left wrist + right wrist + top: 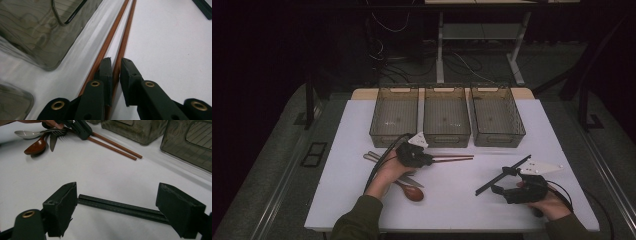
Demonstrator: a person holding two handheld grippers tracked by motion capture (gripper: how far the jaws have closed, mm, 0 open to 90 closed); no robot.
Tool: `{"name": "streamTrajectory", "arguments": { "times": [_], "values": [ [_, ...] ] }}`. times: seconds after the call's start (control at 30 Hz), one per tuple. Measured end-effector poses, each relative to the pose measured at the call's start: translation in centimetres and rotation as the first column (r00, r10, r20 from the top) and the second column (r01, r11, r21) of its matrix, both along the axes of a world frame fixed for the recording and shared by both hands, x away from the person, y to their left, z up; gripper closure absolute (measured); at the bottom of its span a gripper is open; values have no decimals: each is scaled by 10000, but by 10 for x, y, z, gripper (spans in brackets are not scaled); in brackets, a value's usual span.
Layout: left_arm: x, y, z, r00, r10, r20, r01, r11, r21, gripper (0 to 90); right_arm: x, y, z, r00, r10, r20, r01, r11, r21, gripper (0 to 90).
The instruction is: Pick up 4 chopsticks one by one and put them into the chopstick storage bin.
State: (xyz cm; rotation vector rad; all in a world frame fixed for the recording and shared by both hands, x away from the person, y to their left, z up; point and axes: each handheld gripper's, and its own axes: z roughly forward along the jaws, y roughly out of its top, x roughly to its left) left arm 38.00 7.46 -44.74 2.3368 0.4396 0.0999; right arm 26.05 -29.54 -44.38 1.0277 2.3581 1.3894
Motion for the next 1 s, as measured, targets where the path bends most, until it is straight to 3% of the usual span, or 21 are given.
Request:
{"name": "streamTrajectory", "arguments": {
  "times": [0.4, 0.6, 0.77, 0.87, 1.0],
  "values": [
    [2, -3, 4, 9993, -363, -66, 365, 9987, 363, 814, 0, 0, 0, 10000, -26, -27, 27, 10000, 9, 171],
    [5, -4, 4, 9983, -577, -124, 580, 9979, 294, 821, 0, -1, 0, 10000, -45, -21, 45, 10000, 30, 171],
    [5, -4, 4, 9987, -510, -56, 511, 9984, 235, 825, 0, -1, 0, 10000, -54, 0, 54, 10000, 38, 171],
    [5, -4, 7, 9990, -449, -35, 449, 9990, -3, 831, 0, -1, 1, 10000, -49, -5, 49, 10000, 49, 171],
    [5, -2, 8, 9993, -369, 7, 369, 9993, 68, 832, 0, -2, 1, 10000, -73, -17, 73, 10000, 61, 171]
  ]
}}
